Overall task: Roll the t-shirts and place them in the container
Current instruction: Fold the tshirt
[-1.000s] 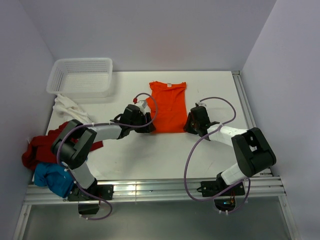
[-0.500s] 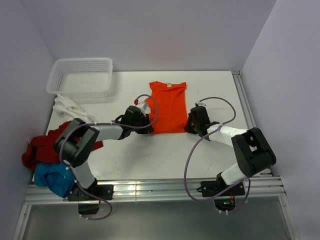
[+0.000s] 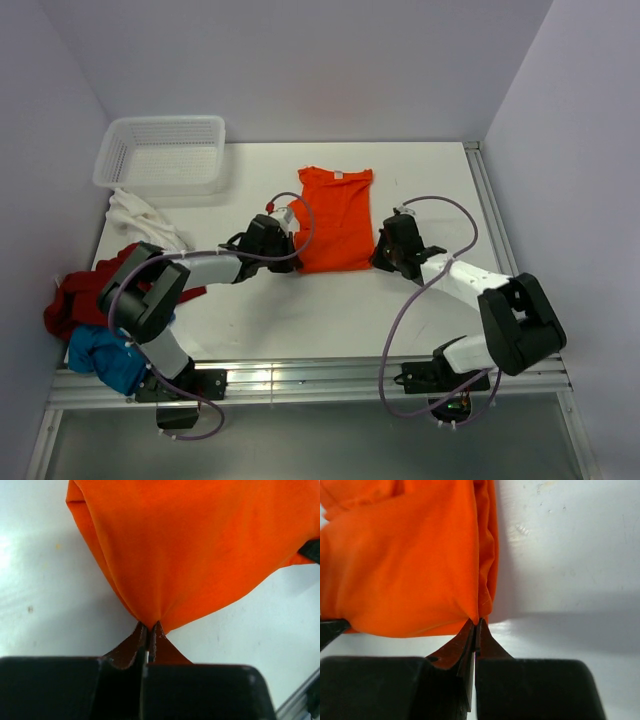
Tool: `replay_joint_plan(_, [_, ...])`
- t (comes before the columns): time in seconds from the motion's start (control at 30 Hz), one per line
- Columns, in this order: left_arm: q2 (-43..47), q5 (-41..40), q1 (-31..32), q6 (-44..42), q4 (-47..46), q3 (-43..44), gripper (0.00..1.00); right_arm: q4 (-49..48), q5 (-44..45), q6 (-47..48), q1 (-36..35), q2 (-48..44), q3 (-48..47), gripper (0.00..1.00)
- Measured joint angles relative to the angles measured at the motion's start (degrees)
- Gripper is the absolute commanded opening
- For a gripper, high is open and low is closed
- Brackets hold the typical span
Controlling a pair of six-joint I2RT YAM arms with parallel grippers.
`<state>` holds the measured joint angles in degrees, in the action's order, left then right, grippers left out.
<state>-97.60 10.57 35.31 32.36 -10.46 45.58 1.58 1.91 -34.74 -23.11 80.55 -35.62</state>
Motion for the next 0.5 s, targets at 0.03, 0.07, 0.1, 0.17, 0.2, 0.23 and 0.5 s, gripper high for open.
replay_joint_plan(0.03, [1.3, 0.1, 0.0, 0.2, 1.0, -0.6, 0.0, 1.2, -0.1, -0.4, -0.2, -1.5, 0.1, 0.0])
replay_joint_plan(0.07, [2.6, 0.2, 0.1, 0.3, 2.0, -1.1, 0.0, 2.3, -0.2, -0.9, -0.3, -3.0, 0.1, 0.0])
replay_joint_plan(0.1, [3.5, 0.3, 0.1, 0.5, 2.6, -1.4, 0.0, 3.3, -0.5, -1.4, -0.4, -4.4, 0.1, 0.0])
replay_joint_plan(0.17, [6.1, 0.7, 0.2, 1.2, 4.3, -2.4, 0.0, 5.4, -1.0, -2.2, -0.7, -6.4, 0.1, 0.0])
replay_joint_plan(0.2, [7.4, 0.9, 0.3, 1.4, 5.2, -2.8, 0.0, 6.9, -1.2, -2.7, -0.9, -7.5, 0.1, 0.0])
replay_joint_plan(0.23, [8.8, 1.2, 0.5, 1.8, 6.1, -3.1, 0.0, 8.3, -1.4, -3.1, -0.9, -8.4, 0.1, 0.0])
replay_joint_plan(0.5, [12.7, 3.8, 1.3, 4.4, 14.6, -2.1, 0.0, 19.9, -3.1, -5.5, -1.1, -15.3, 0.0, 0.0])
